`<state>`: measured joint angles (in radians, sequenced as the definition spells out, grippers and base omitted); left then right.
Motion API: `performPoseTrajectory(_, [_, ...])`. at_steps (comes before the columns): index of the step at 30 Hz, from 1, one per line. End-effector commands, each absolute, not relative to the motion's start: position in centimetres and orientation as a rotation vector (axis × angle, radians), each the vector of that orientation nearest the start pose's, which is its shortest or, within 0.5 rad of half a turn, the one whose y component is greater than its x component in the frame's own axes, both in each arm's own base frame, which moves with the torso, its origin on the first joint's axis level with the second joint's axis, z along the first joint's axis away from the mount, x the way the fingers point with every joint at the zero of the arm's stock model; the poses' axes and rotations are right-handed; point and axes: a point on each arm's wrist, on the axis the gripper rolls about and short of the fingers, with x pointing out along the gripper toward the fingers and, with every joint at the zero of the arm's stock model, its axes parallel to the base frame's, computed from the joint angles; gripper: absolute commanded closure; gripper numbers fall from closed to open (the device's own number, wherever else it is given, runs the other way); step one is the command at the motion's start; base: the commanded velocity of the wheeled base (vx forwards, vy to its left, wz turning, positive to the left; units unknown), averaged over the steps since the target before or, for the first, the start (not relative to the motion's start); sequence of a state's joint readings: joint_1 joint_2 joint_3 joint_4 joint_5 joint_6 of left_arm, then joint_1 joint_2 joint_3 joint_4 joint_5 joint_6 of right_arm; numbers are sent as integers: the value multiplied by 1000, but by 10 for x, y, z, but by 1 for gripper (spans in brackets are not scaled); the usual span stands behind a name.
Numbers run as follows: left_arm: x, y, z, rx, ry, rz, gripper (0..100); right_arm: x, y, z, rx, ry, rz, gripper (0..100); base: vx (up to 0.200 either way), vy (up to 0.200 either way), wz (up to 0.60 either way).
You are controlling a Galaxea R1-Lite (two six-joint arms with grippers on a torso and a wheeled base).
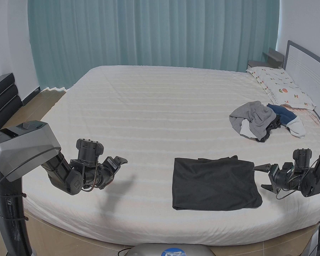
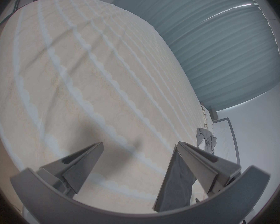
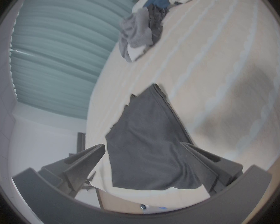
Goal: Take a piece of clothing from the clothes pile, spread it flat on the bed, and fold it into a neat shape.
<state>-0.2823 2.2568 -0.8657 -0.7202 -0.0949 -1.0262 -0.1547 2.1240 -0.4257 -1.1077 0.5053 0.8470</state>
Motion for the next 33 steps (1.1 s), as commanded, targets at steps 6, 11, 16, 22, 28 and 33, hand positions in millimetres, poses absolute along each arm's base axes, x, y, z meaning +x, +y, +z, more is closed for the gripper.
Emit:
performPoseTrajectory(6, [358,-122,15,-915,798,-27,0,290,-29,-1,1108,695,75,0,0,0,0])
performPoseTrajectory(11, [360,-125,17,-915,791,-41,0,291,-30,-1,1109,692,76,0,0,-200,0])
performPoseTrajectory(16, [361,-133,19,-909,794,-62,0,291,-29,-2,1107,695,75,0,0,-200,0])
performPoseTrajectory(22, [360,-135,17,-905,802,-61,0,291,-29,-4,1106,679,83,0,0,-200,0])
performPoseTrajectory(28, [361,-135,17,-896,812,-50,0,285,-24,-13,1089,663,102,0,0,-200,0])
performPoseTrajectory(33, [370,-140,24,-878,819,-53,0,280,-22,-20,1074,626,123,0,0,-200,0])
